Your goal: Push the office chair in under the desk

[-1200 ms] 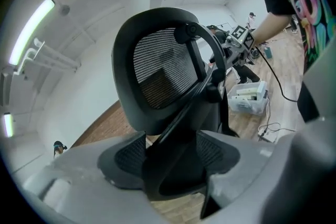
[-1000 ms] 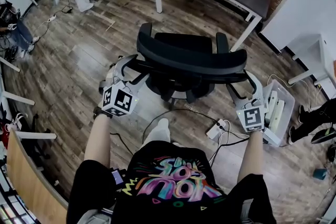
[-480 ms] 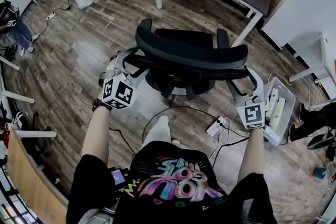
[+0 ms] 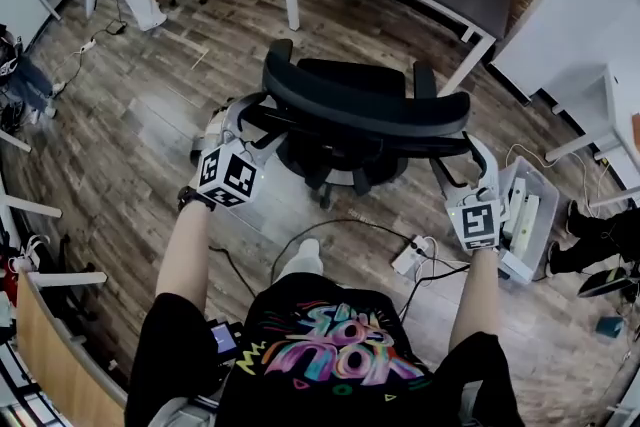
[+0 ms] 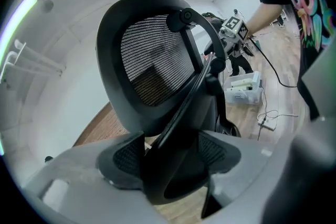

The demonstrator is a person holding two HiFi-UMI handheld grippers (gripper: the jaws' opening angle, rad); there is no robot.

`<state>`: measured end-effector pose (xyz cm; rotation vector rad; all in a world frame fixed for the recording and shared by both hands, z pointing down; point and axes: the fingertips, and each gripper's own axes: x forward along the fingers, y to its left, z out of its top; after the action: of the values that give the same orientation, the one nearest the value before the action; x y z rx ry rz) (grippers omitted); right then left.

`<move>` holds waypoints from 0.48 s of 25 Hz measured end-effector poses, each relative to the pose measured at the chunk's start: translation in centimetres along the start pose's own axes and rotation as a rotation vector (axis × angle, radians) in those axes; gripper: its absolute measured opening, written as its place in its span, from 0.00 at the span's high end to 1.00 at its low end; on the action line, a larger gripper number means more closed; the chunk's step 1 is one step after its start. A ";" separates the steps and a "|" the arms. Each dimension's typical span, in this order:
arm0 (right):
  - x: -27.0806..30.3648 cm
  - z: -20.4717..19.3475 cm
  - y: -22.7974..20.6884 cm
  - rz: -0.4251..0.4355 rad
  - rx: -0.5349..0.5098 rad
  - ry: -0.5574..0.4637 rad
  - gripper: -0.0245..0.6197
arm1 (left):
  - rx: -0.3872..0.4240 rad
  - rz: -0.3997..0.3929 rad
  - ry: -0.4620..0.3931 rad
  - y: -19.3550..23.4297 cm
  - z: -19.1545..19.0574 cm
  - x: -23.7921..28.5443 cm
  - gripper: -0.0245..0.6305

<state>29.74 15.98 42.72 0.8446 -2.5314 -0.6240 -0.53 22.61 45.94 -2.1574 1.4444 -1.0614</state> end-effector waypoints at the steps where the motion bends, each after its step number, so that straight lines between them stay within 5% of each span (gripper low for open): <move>1: 0.4 -0.1 -0.2 -0.005 0.007 0.006 0.50 | 0.004 -0.005 -0.008 0.4 -0.1 0.5 0.49; 12: 5.5 -0.2 -2.6 -0.056 0.045 0.035 0.49 | 0.047 -0.030 -0.072 5.4 -1.3 5.7 0.49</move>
<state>26.95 10.54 42.75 0.9366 -2.5063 -0.5664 -3.79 15.31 45.65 -2.1674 1.3463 -1.0074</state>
